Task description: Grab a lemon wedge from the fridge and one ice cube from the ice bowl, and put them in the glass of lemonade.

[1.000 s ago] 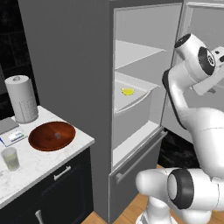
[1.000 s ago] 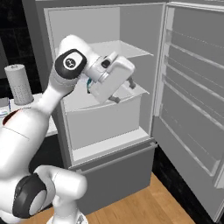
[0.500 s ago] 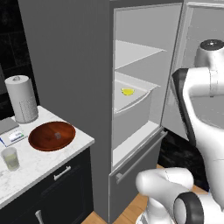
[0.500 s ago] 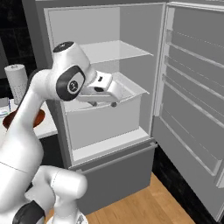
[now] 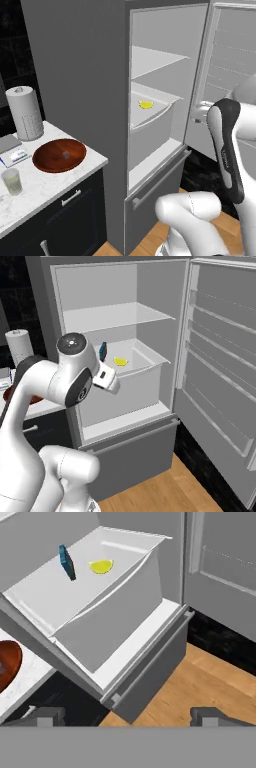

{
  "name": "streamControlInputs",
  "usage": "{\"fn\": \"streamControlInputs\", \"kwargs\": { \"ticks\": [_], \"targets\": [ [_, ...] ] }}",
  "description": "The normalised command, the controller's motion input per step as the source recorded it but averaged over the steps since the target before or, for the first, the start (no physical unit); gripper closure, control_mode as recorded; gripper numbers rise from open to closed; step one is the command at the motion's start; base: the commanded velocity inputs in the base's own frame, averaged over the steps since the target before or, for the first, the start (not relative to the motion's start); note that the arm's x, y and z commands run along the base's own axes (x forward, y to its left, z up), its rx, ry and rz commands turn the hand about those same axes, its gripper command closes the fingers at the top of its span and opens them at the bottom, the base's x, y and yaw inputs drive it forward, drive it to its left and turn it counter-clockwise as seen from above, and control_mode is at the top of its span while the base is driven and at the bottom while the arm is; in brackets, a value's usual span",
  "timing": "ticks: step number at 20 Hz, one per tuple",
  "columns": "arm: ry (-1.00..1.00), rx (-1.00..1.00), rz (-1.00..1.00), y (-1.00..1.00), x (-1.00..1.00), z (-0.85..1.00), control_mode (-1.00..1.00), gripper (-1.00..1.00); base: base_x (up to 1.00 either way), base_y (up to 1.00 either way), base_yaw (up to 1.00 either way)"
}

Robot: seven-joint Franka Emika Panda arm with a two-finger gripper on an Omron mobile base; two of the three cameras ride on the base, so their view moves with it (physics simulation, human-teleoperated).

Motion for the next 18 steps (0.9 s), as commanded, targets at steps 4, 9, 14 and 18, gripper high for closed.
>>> {"fn": "streamControlInputs", "kwargs": {
  "ticks": [4, 9, 14, 18],
  "targets": [
    [0.03, 0.02, 0.14, 0.44, -0.59, 0.71, -1.00, -1.00, 0.00, 0.00, 0.00],
    [0.17, -0.08, 0.11, 0.30, -0.39, 0.58, -1.00, -1.00, 0.00, 0.00, 0.00],
    [0.08, -0.04, 0.09, 0.00, -0.54, -0.10, -1.00, -1.00, 0.00, 0.00, 0.00],
    [0.00, 0.00, 0.06, 0.00, -0.40, -0.01, -1.00, -1.00, 0.00, 0.00, 0.00]
  ]
}}
